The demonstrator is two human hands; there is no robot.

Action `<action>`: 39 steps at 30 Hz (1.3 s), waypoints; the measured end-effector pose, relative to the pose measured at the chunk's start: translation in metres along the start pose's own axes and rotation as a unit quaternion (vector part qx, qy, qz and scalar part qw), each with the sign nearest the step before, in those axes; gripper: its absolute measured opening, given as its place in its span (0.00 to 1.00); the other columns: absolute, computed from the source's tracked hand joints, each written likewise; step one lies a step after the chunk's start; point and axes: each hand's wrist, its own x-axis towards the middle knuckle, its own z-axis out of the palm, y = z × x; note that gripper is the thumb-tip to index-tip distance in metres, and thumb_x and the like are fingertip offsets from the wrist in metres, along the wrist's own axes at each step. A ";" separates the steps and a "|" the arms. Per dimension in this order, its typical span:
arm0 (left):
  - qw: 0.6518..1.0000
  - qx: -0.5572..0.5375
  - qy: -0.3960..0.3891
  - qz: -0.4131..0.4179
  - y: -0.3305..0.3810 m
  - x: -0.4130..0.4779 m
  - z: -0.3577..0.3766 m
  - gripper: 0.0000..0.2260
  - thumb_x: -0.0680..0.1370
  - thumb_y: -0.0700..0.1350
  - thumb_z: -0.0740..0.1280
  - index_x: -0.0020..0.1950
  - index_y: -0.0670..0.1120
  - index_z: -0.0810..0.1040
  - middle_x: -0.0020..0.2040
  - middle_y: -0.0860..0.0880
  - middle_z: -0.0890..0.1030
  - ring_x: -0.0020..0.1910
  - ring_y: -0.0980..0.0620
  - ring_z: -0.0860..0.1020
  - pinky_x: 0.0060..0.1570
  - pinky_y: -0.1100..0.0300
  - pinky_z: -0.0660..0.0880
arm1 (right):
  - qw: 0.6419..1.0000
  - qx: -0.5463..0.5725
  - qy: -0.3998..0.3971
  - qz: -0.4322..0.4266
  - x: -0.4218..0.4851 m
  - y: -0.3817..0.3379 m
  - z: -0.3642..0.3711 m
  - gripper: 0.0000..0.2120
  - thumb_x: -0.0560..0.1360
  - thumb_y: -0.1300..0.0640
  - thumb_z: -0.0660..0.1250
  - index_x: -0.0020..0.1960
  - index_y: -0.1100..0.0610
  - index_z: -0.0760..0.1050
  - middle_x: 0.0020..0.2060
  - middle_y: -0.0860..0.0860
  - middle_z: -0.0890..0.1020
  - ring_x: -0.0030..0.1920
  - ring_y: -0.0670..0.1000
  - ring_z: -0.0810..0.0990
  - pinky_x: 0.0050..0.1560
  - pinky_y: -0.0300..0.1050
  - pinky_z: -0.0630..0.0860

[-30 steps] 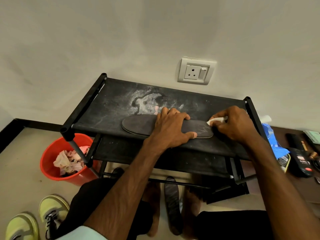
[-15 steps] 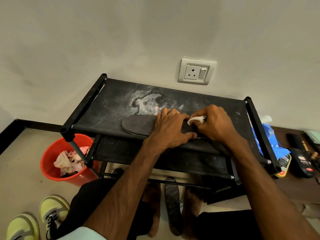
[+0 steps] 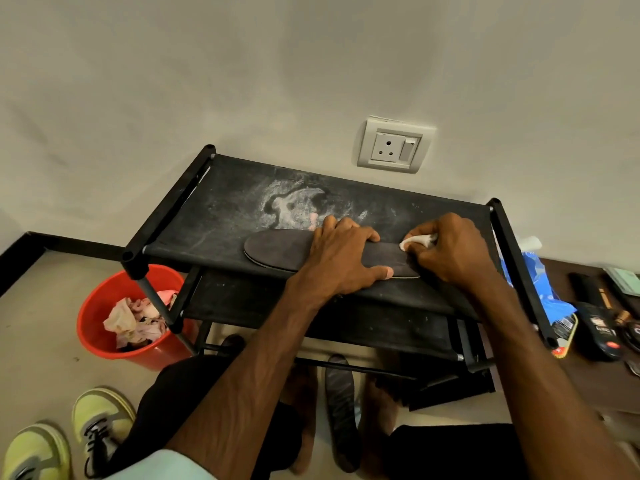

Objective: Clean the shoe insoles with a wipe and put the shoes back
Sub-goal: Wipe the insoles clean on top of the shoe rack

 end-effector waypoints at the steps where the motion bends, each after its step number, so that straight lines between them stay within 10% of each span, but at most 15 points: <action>1: 1.000 0.002 0.001 0.002 0.000 0.000 0.000 0.29 0.72 0.67 0.71 0.70 0.57 0.73 0.68 0.50 0.72 0.67 0.47 0.64 0.67 0.50 0.62 | 1.000 0.003 0.000 -0.009 0.000 -0.004 0.003 0.08 0.73 0.56 0.75 0.50 0.47 0.87 0.43 0.51 0.87 0.44 0.53 0.84 0.50 0.53 0.83; 32: 0.999 -0.040 -0.030 -0.002 -0.003 0.002 0.000 0.31 0.71 0.60 0.75 0.72 0.57 0.72 0.68 0.49 0.70 0.67 0.47 0.62 0.65 0.51 0.60 | 0.992 0.005 -0.063 -0.105 -0.008 -0.030 0.013 0.09 0.73 0.54 0.75 0.51 0.44 0.87 0.44 0.49 0.88 0.44 0.52 0.85 0.47 0.55 0.83; 39: 0.999 -0.047 -0.019 -0.001 -0.001 0.002 0.002 0.30 0.71 0.62 0.74 0.71 0.58 0.73 0.68 0.51 0.70 0.68 0.47 0.62 0.66 0.51 0.60 | 0.997 0.010 -0.068 -0.018 -0.004 0.009 -0.012 0.06 0.72 0.50 0.78 0.46 0.39 0.86 0.41 0.43 0.87 0.42 0.47 0.83 0.47 0.53 0.84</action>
